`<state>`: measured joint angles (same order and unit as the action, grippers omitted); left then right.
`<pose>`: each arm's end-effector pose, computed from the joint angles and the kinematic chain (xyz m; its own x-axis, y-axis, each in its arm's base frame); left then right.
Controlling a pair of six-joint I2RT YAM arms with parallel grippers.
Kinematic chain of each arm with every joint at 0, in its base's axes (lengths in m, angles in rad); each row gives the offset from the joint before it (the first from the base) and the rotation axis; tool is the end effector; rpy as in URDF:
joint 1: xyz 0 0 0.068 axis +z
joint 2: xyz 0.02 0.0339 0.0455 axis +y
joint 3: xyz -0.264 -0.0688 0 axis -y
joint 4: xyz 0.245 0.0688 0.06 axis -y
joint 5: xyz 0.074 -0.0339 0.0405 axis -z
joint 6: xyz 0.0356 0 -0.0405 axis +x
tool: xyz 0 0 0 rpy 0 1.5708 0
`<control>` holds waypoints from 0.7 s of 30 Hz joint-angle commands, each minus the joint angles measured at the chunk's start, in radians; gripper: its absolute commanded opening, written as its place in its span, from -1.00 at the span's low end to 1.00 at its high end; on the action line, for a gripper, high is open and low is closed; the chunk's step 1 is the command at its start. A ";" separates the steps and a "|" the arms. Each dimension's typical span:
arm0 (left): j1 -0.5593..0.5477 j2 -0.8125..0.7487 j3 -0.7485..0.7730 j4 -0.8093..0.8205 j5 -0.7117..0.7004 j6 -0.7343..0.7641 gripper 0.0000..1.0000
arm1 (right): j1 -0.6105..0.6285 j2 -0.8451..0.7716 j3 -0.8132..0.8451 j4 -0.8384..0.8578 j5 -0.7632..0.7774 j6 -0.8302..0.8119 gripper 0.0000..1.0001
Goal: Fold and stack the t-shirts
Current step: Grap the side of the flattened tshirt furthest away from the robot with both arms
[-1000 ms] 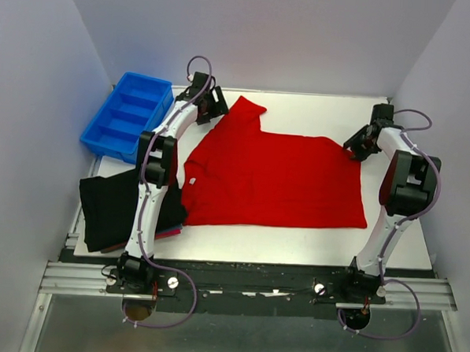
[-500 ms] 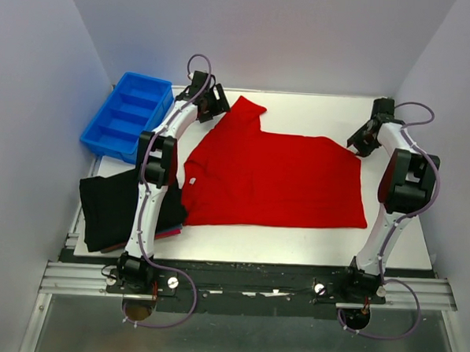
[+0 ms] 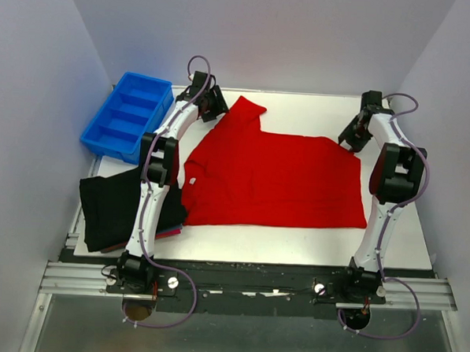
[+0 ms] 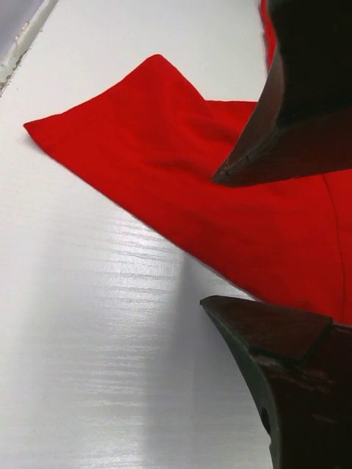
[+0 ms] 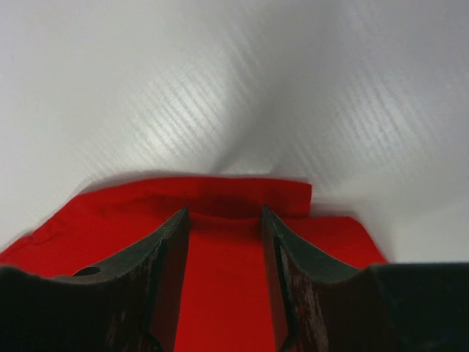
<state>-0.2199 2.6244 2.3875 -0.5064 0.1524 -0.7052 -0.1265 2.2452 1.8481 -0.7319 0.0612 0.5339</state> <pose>0.5669 -0.1322 0.1710 -0.7134 -0.4970 -0.4940 -0.1808 0.8116 -0.5554 0.4767 -0.0628 0.1813 -0.6947 0.6004 -0.3962 0.5871 0.7915 0.1700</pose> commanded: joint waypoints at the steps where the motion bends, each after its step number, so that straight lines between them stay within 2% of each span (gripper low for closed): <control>1: -0.004 0.028 0.001 -0.011 0.071 -0.013 0.33 | 0.010 0.019 0.010 -0.046 -0.055 -0.026 0.01; 9: -0.004 0.036 -0.002 0.008 0.118 -0.019 0.16 | 0.011 -0.068 -0.099 0.029 -0.119 -0.043 -0.12; 12: -0.003 0.036 -0.005 0.011 0.124 -0.017 -0.03 | 0.013 -0.104 -0.127 0.040 -0.138 -0.061 -0.19; 14: -0.001 0.034 -0.011 0.020 0.119 -0.014 -0.24 | 0.013 -0.125 -0.147 0.048 -0.130 -0.072 -0.20; 17: 0.002 0.036 -0.016 0.040 0.113 -0.011 -0.62 | 0.011 -0.136 -0.158 0.052 -0.118 -0.084 -0.44; 20: 0.008 0.034 -0.014 0.046 0.127 -0.014 -0.96 | 0.013 -0.125 -0.145 0.035 -0.132 -0.092 -0.91; 21: 0.010 0.028 -0.017 0.048 0.128 -0.013 -1.00 | 0.013 -0.127 -0.147 0.035 -0.136 -0.094 -0.99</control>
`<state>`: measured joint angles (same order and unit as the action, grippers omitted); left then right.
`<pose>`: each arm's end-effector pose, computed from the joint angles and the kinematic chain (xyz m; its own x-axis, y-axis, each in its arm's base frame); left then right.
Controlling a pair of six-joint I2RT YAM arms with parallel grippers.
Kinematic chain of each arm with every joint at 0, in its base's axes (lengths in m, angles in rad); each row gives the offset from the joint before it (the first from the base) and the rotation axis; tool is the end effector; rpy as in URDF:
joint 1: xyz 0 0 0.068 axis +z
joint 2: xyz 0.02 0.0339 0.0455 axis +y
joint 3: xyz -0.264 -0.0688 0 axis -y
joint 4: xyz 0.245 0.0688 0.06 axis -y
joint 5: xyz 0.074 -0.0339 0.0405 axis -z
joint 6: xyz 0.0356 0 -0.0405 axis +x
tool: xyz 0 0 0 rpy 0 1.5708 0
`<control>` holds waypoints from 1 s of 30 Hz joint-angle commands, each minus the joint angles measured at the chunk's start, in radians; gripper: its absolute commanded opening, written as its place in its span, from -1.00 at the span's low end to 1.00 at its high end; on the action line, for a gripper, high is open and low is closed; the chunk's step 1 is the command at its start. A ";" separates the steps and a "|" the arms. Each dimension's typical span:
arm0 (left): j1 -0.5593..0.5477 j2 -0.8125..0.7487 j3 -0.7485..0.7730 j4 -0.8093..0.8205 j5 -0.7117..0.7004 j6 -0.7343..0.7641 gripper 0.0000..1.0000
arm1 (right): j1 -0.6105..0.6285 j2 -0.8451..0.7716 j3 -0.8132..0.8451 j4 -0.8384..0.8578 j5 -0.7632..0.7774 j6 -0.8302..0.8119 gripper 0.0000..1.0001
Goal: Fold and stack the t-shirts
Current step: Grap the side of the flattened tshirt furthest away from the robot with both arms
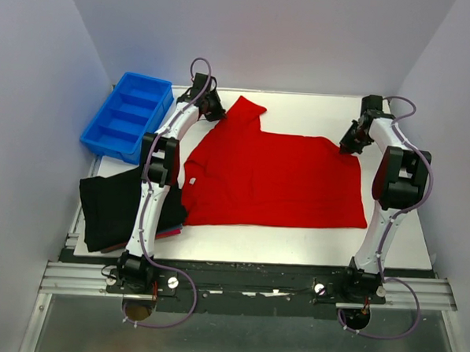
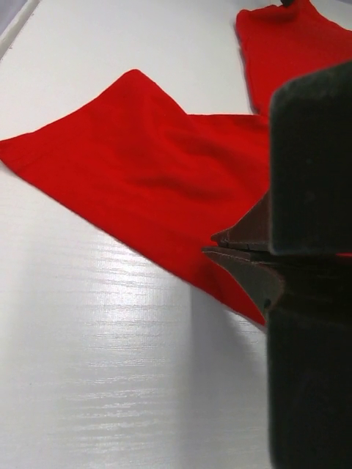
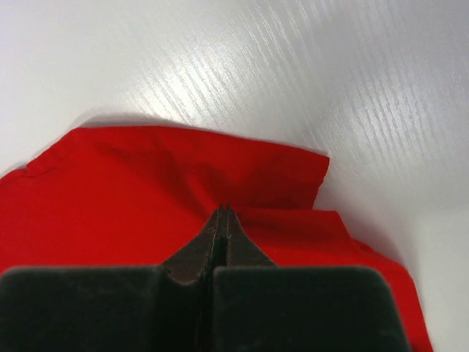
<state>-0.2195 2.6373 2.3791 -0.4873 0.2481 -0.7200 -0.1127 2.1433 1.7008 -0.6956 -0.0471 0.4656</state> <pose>0.5672 -0.1355 0.1629 -0.7530 -0.4869 -0.4425 -0.1455 0.7792 -0.6097 0.4533 -0.0496 0.1853 -0.7644 0.5378 -0.3555 0.4878 0.8430 0.2265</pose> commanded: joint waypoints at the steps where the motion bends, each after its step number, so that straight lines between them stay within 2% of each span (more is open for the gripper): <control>1: 0.012 0.007 -0.018 0.033 0.036 0.007 -1.00 | -0.001 -0.031 -0.003 0.001 -0.030 -0.025 -0.99; 10: 0.023 -0.146 -0.179 0.096 0.010 0.053 -1.00 | 0.002 -0.146 -0.168 0.094 -0.100 -0.015 -0.99; 24: 0.016 -0.230 -0.282 0.110 -0.013 0.091 -1.00 | 0.057 -0.348 -0.486 0.171 -0.011 0.060 -0.97; 27: 0.012 -0.247 -0.301 0.118 -0.029 0.102 -1.00 | 0.054 -0.413 -0.539 0.180 0.074 0.085 -0.77; 29: 0.012 -0.246 -0.291 0.105 -0.036 0.111 -1.00 | 0.054 -0.445 -0.547 0.179 0.127 0.091 -0.40; 30: 0.012 -0.243 -0.285 0.098 -0.038 0.113 -1.00 | 0.056 -0.456 -0.544 0.185 0.127 0.085 -0.33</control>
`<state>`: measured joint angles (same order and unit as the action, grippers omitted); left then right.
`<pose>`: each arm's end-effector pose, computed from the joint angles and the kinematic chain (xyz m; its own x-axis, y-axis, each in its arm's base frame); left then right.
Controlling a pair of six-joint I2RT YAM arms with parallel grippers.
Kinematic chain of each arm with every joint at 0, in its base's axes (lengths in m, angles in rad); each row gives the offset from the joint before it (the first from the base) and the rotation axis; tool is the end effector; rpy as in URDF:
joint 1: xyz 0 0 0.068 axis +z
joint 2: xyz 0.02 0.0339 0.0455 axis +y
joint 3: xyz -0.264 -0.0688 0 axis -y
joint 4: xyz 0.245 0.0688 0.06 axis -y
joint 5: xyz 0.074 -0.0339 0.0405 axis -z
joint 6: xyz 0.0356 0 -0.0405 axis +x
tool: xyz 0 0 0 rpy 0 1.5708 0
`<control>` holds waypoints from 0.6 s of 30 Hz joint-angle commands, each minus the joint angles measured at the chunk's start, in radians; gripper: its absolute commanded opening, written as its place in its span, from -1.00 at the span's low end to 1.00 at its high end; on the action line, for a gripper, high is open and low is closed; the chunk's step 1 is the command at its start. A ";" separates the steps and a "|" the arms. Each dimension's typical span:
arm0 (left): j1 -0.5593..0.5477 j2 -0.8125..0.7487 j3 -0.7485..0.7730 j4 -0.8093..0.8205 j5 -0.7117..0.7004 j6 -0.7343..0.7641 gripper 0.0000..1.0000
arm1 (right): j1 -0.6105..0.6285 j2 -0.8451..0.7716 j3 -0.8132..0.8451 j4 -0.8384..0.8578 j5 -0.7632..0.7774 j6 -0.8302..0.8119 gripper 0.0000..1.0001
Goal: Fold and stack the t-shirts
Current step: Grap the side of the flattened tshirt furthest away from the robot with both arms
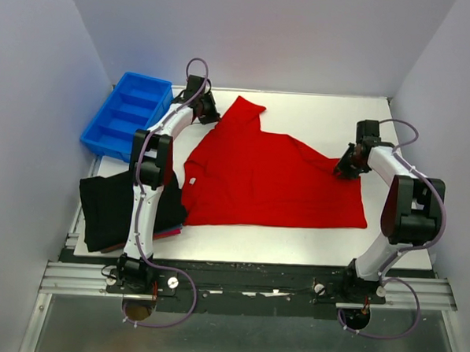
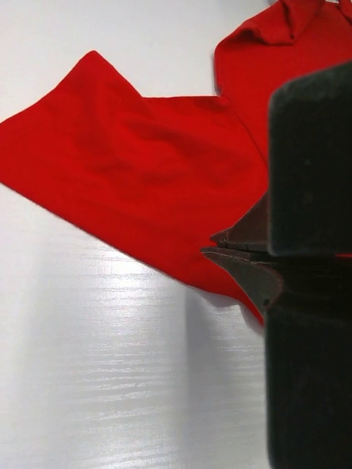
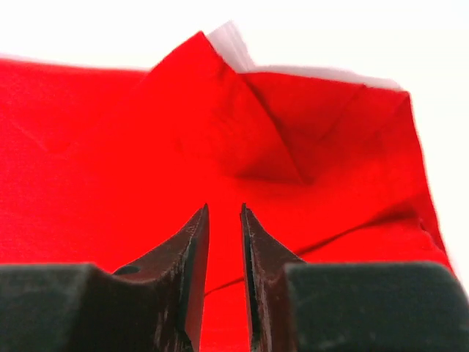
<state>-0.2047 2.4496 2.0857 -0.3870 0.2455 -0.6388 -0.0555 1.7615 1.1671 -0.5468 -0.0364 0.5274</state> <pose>0.5396 -0.1209 0.1768 -0.7576 -0.4334 -0.4880 -0.1004 0.8162 -0.5690 0.3518 -0.0182 0.1856 -0.7641 0.5462 -0.3433 0.4917 0.8376 0.2382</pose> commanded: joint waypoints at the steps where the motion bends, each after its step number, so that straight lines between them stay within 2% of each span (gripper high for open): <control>1: -0.004 -0.049 0.016 -0.007 -0.037 0.033 -0.90 | -0.003 -0.077 -0.001 0.036 0.109 0.014 -0.31; 4: -0.002 -0.041 0.036 -0.015 -0.037 0.031 -0.34 | -0.001 -0.047 0.060 0.019 0.137 0.003 -0.31; 5: -0.002 -0.037 0.040 -0.015 -0.038 0.030 -0.18 | -0.003 -0.028 0.089 0.010 0.150 0.002 -0.25; 7: -0.004 -0.031 0.056 -0.015 -0.043 0.027 0.06 | -0.004 0.019 0.146 -0.010 0.164 -0.004 -0.16; 10: -0.004 0.000 0.099 -0.026 -0.043 0.028 0.18 | -0.007 0.104 0.235 -0.056 0.168 0.005 -0.15; 18: -0.009 0.069 0.194 -0.059 -0.038 0.025 0.31 | -0.007 0.226 0.341 -0.093 0.193 0.011 -0.11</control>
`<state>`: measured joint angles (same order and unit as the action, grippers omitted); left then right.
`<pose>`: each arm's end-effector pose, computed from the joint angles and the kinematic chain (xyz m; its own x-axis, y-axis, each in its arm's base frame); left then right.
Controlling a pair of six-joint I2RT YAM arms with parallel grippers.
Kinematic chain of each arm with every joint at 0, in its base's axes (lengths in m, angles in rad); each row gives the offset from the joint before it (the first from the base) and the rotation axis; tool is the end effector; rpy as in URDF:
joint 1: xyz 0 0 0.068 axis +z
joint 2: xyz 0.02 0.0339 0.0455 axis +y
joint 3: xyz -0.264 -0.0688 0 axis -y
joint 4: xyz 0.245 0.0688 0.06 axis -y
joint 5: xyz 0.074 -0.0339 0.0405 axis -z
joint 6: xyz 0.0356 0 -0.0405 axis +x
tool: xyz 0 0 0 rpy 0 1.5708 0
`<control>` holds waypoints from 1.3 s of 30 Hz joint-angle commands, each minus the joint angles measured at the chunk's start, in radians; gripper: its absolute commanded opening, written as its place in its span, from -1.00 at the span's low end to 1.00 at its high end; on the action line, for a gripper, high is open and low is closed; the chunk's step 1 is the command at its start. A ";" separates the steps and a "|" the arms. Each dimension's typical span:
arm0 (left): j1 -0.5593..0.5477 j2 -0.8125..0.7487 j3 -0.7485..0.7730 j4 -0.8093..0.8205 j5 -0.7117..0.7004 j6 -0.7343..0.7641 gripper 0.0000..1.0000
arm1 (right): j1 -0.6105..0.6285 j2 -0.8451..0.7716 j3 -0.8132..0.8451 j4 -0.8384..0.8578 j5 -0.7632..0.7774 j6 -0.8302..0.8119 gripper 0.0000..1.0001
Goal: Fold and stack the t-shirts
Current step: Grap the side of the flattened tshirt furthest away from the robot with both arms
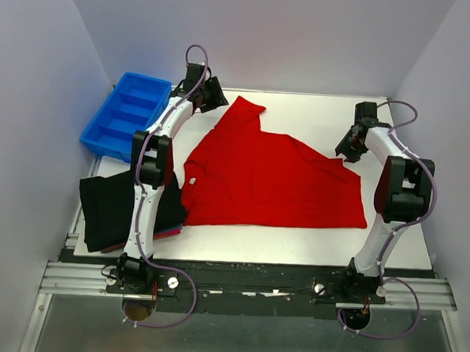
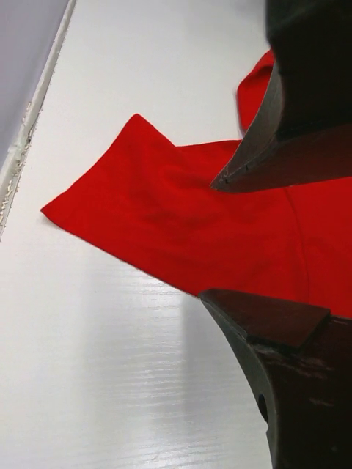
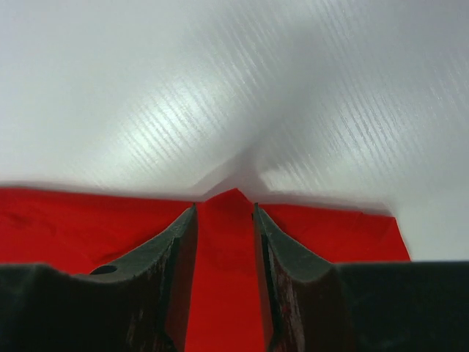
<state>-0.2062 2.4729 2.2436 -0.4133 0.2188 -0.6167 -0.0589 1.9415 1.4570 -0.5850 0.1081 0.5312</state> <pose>0.5528 -0.1235 0.2147 -0.6925 -0.4319 -0.5778 -0.0375 0.8214 -0.5691 0.4120 -0.0281 0.2026 -0.6989 0.5457 -0.4623 0.5386 0.8269 0.1619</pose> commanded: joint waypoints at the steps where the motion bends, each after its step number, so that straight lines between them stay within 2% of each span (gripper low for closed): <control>1: -0.007 0.049 0.040 -0.032 -0.012 0.002 0.36 | -0.004 0.054 0.052 -0.058 0.050 0.006 -0.11; 6: -0.007 0.073 0.066 -0.022 -0.012 -0.014 0.44 | -0.004 0.077 0.055 -0.052 0.036 0.007 -0.11; 8: -0.007 0.084 0.071 -0.010 -0.010 -0.024 0.46 | -0.004 0.082 0.057 -0.052 0.031 0.009 -0.18; 11: -0.009 0.103 0.080 0.005 -0.004 -0.040 0.46 | -0.004 0.074 0.045 -0.049 0.025 0.009 -0.43; 15: -0.010 0.152 0.122 0.005 0.008 -0.063 0.45 | -0.005 0.037 0.023 -0.042 0.016 0.009 -0.99; 27: -0.028 0.219 0.177 0.005 0.022 -0.077 0.36 | -0.035 -0.007 0.081 -0.081 0.007 0.007 -0.99; 36: -0.033 0.270 0.217 0.021 0.059 -0.107 0.14 | -0.068 0.008 0.151 -0.104 -0.024 0.004 -0.99; 39: -0.033 0.277 0.217 0.031 0.045 -0.107 -0.07 | -0.076 0.020 0.172 -0.105 -0.034 0.003 -0.99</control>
<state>-0.2333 2.7041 2.4424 -0.3828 0.2497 -0.7094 -0.1169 1.9636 1.5837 -0.6582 0.1005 0.5339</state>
